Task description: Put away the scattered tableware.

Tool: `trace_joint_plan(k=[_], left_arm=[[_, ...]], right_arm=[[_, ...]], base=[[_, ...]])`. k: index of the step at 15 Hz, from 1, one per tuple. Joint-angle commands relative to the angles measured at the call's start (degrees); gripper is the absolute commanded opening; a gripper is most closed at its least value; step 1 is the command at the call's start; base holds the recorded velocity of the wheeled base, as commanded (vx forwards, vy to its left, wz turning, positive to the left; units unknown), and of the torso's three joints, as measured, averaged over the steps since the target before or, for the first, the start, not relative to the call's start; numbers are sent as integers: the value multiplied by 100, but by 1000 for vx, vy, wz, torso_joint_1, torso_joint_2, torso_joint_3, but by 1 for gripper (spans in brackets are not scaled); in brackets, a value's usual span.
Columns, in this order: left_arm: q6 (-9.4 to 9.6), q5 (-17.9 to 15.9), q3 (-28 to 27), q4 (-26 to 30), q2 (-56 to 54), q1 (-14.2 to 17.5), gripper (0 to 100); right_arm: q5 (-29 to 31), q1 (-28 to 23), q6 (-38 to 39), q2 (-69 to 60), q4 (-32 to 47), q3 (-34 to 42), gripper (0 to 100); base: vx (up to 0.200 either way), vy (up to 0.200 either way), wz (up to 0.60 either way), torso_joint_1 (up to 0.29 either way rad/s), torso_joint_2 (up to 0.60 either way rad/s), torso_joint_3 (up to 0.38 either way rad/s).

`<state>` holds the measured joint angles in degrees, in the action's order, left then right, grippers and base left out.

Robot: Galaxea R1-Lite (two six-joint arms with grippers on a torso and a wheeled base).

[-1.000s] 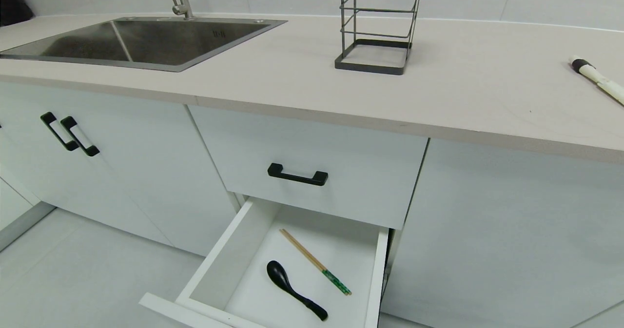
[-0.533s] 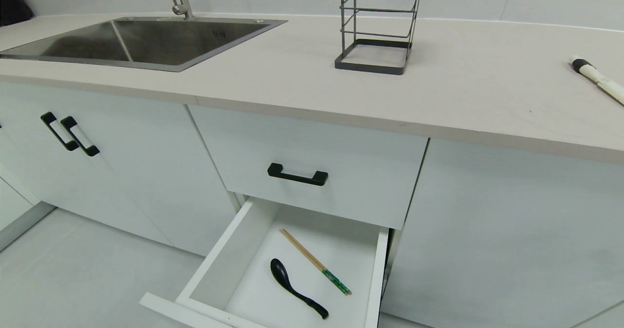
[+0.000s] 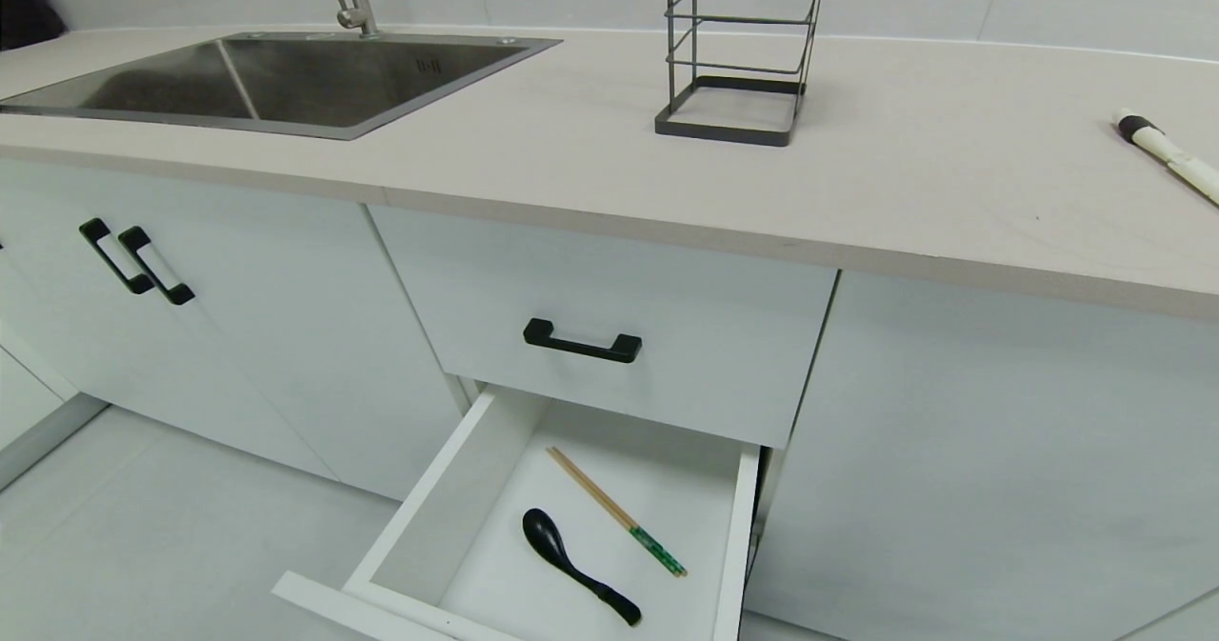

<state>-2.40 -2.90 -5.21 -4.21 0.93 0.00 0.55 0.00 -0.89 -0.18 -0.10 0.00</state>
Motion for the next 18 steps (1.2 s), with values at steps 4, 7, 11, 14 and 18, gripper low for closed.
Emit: trace_joint_plan(k=[4,7,11,14,18], left_arm=[[73,-1731,-1053,1616,2052,-255,100],[100,-1784,-868,1818,3238,-694,100],[302,-1679,-833,2020,4785,-773,100],[987,-1362,-771,2020,5664,-791,100],[1392,-949,-895,1677,6464,-1081,100]], right_arm=[[-2,0,1,18,10,0,100],[-2,0,1,18,10,0,100],[-2,0,-8,18,10,0,100],[-2,0,-8,18,10,0,100],[-2,0,1,18,10,0,100]], base=[[0,0,0,0,0,0],[0,0,0,0,0,0],[0,0,0,0,0,0],[0,0,0,0,0,0],[0,0,0,0,0,0]])
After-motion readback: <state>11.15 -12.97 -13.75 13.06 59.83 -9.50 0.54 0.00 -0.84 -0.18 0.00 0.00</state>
